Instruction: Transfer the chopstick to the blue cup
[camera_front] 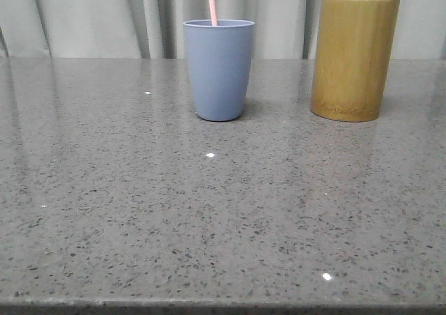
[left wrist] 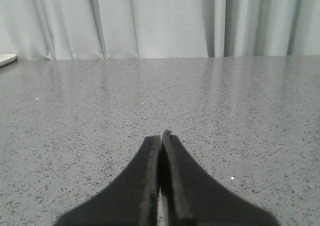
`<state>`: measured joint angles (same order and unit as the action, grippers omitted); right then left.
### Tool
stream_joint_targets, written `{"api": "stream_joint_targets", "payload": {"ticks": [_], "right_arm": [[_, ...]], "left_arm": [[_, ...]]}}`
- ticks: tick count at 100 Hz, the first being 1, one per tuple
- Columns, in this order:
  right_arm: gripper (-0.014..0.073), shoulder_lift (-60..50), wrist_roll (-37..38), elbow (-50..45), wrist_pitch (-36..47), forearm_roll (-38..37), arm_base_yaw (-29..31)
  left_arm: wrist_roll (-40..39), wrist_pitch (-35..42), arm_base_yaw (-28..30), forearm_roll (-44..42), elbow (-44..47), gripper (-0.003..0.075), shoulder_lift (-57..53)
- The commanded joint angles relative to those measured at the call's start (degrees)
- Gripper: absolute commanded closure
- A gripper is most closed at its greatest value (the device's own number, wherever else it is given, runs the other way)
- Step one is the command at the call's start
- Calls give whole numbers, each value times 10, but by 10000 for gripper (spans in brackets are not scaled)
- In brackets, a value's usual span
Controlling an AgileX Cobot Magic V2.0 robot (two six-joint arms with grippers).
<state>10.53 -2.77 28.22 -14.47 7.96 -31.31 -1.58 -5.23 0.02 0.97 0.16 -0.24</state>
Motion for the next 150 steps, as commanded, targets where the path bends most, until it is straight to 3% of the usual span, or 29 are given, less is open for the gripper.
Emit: {"api": "stream_joint_targets", "payload": {"ticks": [1,82,120,150], "right_arm": [[654,7,-4,15,46,-4,2],[654,6,-4,11,74,-8,5],[654,6,-4,-113,206,-35,151],[654,-12,-3,-232,227,-57,222]], "left_arm": [[-1,39,0,5,5,739,-20],[-1,39,0,5,5,739,-20],[-1,39,0,5,5,739,-20],[-1,39,0,5,5,739,-20]]}}
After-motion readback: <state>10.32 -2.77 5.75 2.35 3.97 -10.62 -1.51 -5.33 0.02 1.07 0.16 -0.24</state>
